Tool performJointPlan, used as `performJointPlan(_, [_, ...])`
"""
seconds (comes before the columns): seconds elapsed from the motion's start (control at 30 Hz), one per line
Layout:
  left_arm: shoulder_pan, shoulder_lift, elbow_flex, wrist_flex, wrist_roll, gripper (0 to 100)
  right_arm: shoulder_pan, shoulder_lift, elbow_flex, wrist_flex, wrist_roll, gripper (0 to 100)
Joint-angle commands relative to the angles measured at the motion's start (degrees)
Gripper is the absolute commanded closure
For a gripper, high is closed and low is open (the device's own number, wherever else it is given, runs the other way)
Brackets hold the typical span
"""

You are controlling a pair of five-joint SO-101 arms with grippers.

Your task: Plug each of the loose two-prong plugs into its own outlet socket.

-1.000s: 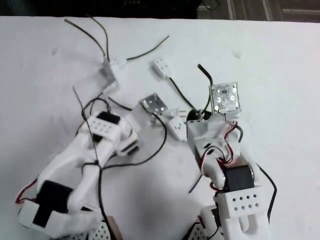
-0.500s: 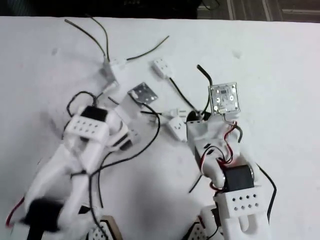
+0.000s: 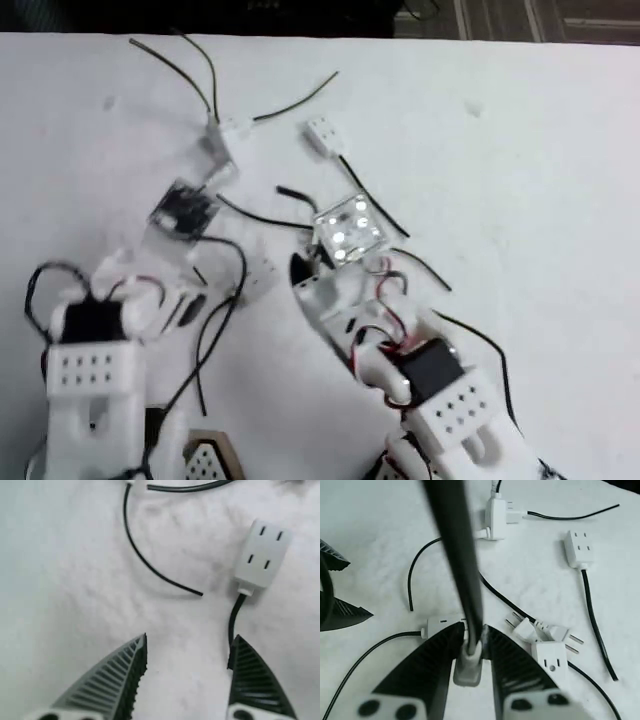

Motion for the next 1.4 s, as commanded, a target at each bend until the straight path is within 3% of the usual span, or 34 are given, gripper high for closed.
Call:
performJointPlan(0.0, [-7.16,-11.21,9.76,-4.84,1.93,73,-1.8,7.52,-2.02,-5.67,0.18,98.1])
performJointPlan(0.13, [-10.77,-18.51,16.26,-7.56,5.1,73,-2.86,20.53,-7.56,-9.45,0.18,98.1])
performJointPlan(0.47, [-13.23,-29.76,25.05,-7.56,5.36,73,-4.62,46.29,-16.97,-17.98,0.09,98.1])
performJointPlan(0.67, [-13.41,-31.34,26.2,-7.47,5.36,73,-3.82,50.24,-17.67,-24.48,0.79,98.1])
performJointPlan(0.83, [-13.41,-31.34,26.46,-7.47,5.19,73,-3.12,53.67,-17.67,-24.92,4.92,98.1])
performJointPlan(1.37, [-13.41,-31.43,26.99,-7.47,5.01,73,-0.92,56.04,-17.58,-28.26,6.68,98.1])
